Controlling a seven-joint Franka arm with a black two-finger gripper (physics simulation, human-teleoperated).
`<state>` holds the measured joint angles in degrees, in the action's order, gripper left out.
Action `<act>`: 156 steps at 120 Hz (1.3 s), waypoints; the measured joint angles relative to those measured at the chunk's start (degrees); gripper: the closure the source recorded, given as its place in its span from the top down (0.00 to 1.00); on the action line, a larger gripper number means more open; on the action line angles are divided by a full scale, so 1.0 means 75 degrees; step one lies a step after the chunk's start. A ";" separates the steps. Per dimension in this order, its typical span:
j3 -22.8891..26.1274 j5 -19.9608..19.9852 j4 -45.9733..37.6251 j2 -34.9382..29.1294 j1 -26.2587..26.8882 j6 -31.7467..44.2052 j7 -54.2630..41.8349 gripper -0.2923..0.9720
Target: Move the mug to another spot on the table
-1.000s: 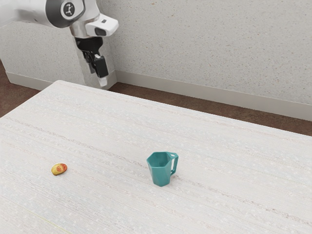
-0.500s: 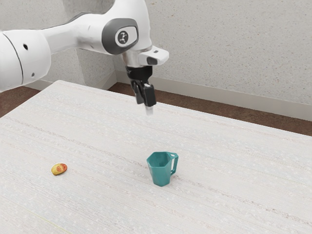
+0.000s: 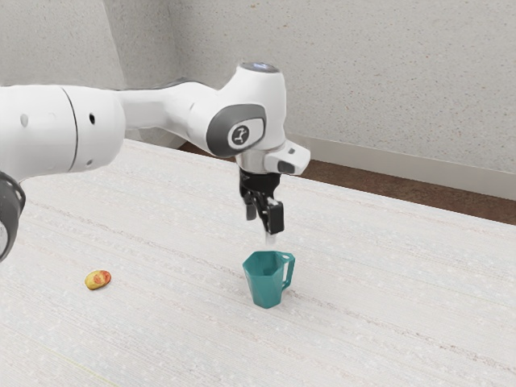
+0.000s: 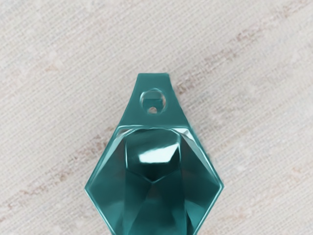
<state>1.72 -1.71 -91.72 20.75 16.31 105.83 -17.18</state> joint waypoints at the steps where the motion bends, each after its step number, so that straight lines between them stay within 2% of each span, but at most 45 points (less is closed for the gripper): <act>1: 0.0001 -0.0031 -0.0026 0.0012 0.0004 0.0065 0.0007 0.77; 22: 0.0013 -0.0604 -0.0040 0.0535 0.0133 0.1076 0.0128 0.77; 69: 0.0006 -0.0758 0.0653 0.1890 0.0238 0.1962 0.0332 0.77; 98: -0.0003 -0.0832 0.0588 0.2081 0.0211 0.2132 0.0299 0.77; 156: 0.0006 -0.0595 0.0381 0.2217 0.0222 0.2197 0.0248 0.77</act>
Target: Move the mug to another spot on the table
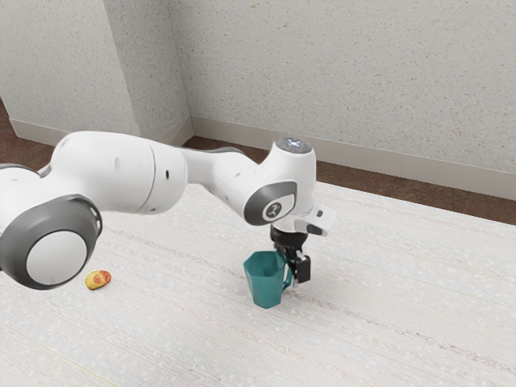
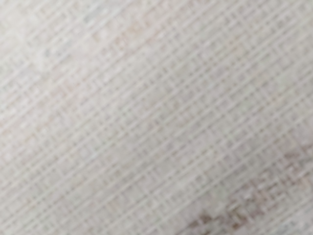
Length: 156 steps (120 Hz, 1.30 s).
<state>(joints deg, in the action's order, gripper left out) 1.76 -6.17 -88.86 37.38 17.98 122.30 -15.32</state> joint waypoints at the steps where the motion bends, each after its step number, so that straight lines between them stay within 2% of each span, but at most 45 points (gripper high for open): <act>1: 0.0000 0.0001 0.0000 -0.0001 0.0004 0.0000 0.0000 0.76; 16: 0.0000 0.0004 -0.0001 -0.0029 0.0037 -0.0010 0.0003 0.71; 34: -0.0011 -0.0047 -0.0002 -0.0063 0.0021 -0.0052 -0.0002 0.45; 39: -0.0011 -0.0063 -0.0002 -0.0066 0.0014 -0.0063 -0.0002 0.41; 58: -0.0009 -0.0050 -0.0004 -0.0139 -0.0016 -0.0210 0.0037 0.33; 66: -0.0033 0.0108 0.0000 -0.0262 -0.0051 -0.0448 0.0108 0.29; 84: -0.0250 0.0340 0.0172 -0.0468 -0.0079 -0.1397 0.0378 0.26; 112: -0.0900 0.0429 0.1151 -0.0473 -0.0118 -0.3179 0.0922 0.26; 136: -0.1768 0.1215 0.2115 0.0106 -0.0308 -0.4206 0.1273 0.26; 156: -0.1895 0.1844 0.2529 0.0481 -0.0801 -0.4604 0.1487 0.21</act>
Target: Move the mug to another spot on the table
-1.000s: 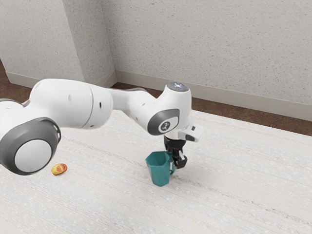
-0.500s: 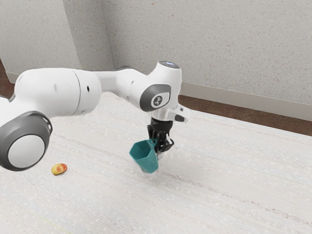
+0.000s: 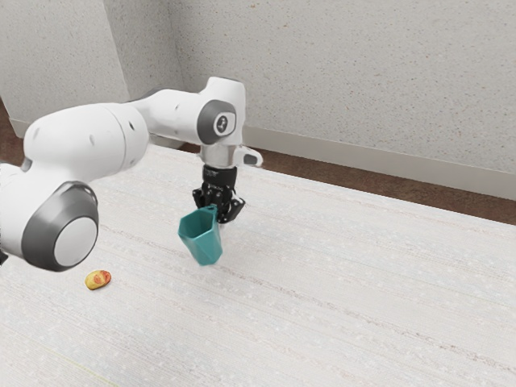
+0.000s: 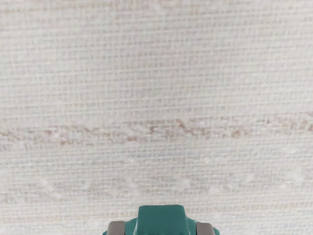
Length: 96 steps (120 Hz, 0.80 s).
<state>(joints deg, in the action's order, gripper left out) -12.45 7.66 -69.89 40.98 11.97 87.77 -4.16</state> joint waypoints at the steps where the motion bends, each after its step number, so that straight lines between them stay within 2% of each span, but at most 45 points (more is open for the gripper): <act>1: -0.0001 0.0029 0.0036 0.0026 -0.0026 -0.0012 0.0009 0.20; 32: -0.0450 0.0997 0.0536 0.0756 -0.0423 -0.0208 0.0253 0.15; 57: -0.0569 0.1711 0.0625 0.1098 -0.0742 -0.0261 0.0411 0.15; 96: -0.0622 0.2123 0.0612 0.1429 -0.0933 -0.0308 0.0588 0.15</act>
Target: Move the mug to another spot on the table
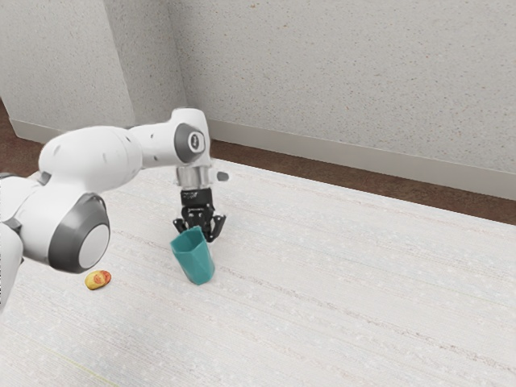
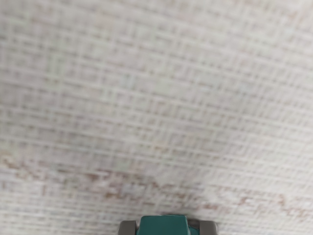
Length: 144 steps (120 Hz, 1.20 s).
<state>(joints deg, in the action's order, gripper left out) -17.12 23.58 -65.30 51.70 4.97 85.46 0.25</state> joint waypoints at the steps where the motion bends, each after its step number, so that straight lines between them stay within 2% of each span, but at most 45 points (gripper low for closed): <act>1: 0.0000 0.0005 0.0000 0.0014 -0.0002 -0.0001 0.0003 0.15; 11: 0.0006 0.0037 0.0005 0.0081 -0.0009 -0.0004 0.0051 0.16; 20: 0.0002 0.0078 0.0006 0.0094 -0.0008 -0.0011 0.0094 0.22; 44: 0.0003 0.0185 0.0008 0.0117 -0.0006 -0.0023 0.0175 0.50; 61: 0.0014 0.0208 0.0008 0.0085 0.0000 -0.0025 0.0210 0.63; 88: 0.0072 0.0222 0.0015 -0.0122 0.0009 -0.0027 0.0249 0.72; 116: 0.0293 0.0156 -0.0055 -0.1125 -0.0016 -0.0028 0.0169 0.75; 131: 0.1035 -0.1030 -0.0646 -0.2411 -0.0009 -0.0019 -0.0159 0.76; 144: 0.1172 -0.1550 -0.1897 -0.3836 -0.0006 -0.0004 -0.0616 0.76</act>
<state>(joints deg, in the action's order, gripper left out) -8.33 11.95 -79.53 22.93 4.93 85.44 -4.37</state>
